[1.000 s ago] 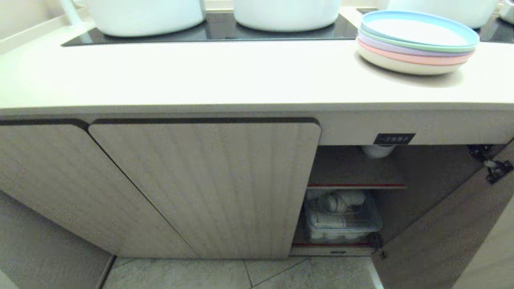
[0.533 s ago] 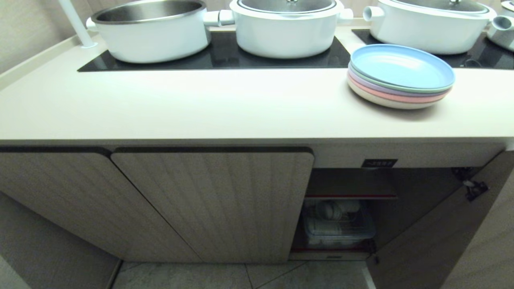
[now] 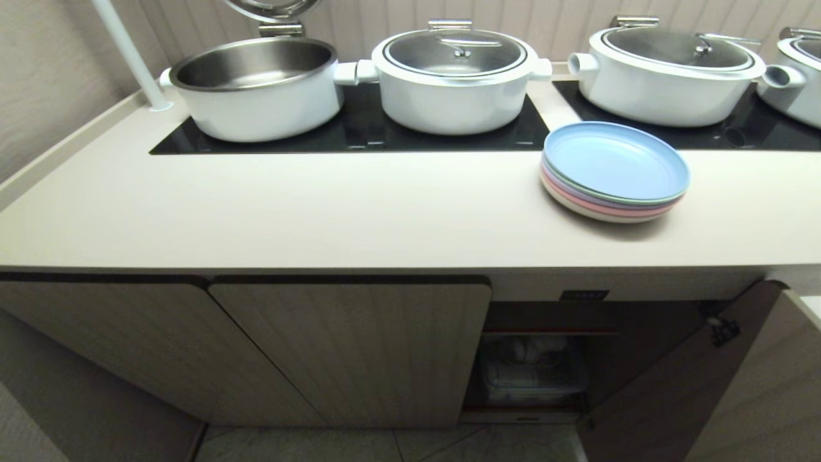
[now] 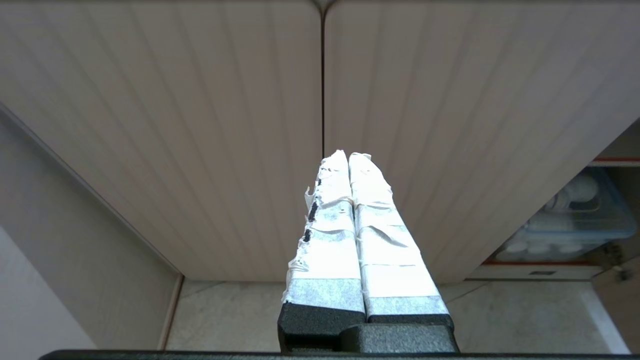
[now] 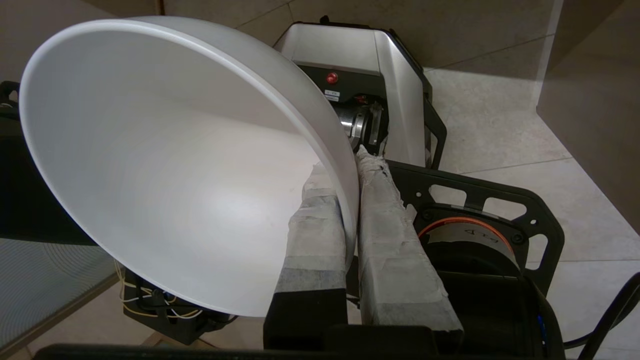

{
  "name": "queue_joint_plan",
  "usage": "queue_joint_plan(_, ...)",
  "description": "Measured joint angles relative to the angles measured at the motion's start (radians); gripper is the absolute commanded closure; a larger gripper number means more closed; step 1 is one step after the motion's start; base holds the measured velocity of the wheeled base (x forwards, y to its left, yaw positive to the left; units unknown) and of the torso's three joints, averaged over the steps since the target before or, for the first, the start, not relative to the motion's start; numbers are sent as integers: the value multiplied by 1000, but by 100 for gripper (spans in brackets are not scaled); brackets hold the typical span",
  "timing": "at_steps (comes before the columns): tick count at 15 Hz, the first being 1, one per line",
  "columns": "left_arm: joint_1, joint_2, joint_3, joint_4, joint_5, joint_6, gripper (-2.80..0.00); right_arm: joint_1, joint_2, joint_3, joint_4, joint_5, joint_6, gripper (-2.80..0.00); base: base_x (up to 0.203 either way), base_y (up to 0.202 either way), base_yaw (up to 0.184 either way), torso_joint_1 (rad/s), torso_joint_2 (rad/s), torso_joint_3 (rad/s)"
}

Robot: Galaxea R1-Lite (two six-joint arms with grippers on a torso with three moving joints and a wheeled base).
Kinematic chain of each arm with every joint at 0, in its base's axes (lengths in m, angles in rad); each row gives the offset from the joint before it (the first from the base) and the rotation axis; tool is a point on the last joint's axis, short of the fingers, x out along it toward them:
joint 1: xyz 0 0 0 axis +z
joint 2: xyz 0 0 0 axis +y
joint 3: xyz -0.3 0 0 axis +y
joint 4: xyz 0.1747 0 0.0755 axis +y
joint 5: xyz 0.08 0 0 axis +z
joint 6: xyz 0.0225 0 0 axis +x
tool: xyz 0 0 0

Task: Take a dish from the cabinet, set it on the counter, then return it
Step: Place it on the table

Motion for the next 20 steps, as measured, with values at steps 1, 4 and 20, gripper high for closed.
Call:
queue_joint_plan(1,0,0,0,0,0,0,0,0,0,0,0,0,0,0,0,0,0,271,-598,-325)
queue_joint_plan(4,0,0,0,0,0,0,0,0,0,-2,0,1,-1,0,0,0,0,256,-540,-284)
queue_joint_plan(20,0,0,0,0,1,0,0,4,0,-16,4,-1,0,0,0,0,0,67,-136,-69)
